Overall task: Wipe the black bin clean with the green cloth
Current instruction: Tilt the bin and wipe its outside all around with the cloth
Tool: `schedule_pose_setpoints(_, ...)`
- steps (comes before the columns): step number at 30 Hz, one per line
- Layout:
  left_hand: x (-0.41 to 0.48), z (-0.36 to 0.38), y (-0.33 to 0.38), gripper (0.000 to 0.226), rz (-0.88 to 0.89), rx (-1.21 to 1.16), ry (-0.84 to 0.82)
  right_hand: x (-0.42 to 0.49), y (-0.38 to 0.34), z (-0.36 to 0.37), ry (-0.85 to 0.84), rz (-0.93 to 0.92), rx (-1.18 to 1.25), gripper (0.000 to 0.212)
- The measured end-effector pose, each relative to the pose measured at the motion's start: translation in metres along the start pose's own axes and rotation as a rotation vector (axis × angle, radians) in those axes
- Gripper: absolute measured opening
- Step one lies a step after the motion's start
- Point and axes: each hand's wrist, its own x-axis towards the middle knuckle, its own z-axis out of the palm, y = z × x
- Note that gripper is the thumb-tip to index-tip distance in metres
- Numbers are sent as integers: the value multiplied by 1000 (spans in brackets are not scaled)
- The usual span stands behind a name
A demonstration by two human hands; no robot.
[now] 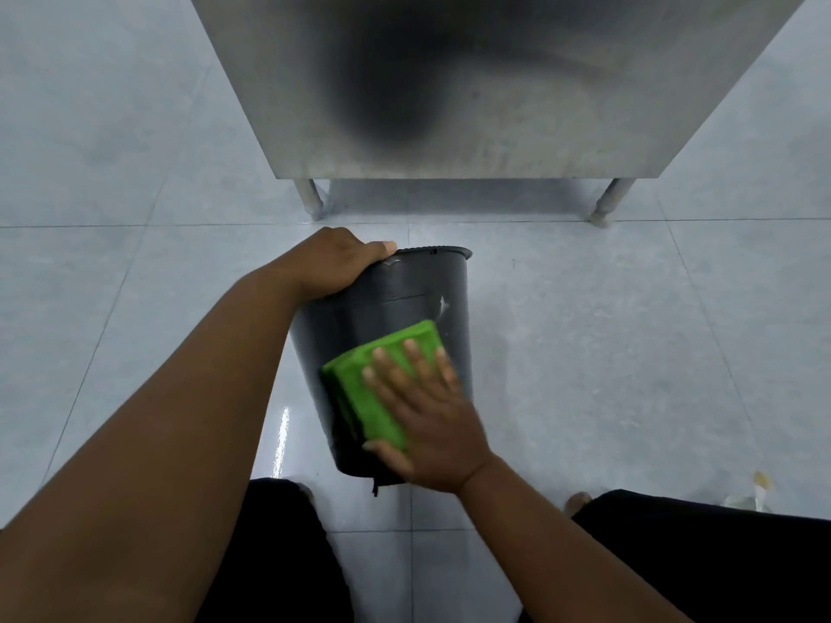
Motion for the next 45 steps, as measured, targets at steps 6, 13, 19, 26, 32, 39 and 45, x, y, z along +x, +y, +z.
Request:
schedule_pose_setpoints(6, -3, -2, -12, 58, -2, -99, 31, -11, 36, 8, 51, 673, 644, 82)
schedule_pose_setpoints(13, -3, 5, -4, 63, 88, 15, 56, 51, -2, -7, -31, 301, 2, 83)
schedule_pose_setpoints(19, 5, 10, 2, 65, 47, 89, -4, 53, -17, -3, -152, -303, -67, 54)
schedule_pose_setpoints(26, -5, 7, 0, 64, 64, -48, -53, 34, 46, -11, 117, 253, 183, 80)
schedule_pose_setpoints(32, -10, 9, -5, 63, 61, -109, -93, 46, 58, -25, 71, 1017, 888, 60)
schedule_pose_setpoints(39, 1, 16, -16, 63, 117, -110, 101, 52, -16, -13, -97, 258, -65, 79)
schedule_pose_setpoints(45, 5, 3, -23, 45, 105, -129, 71, 18, -40, -1, -278, -157, -140, 69)
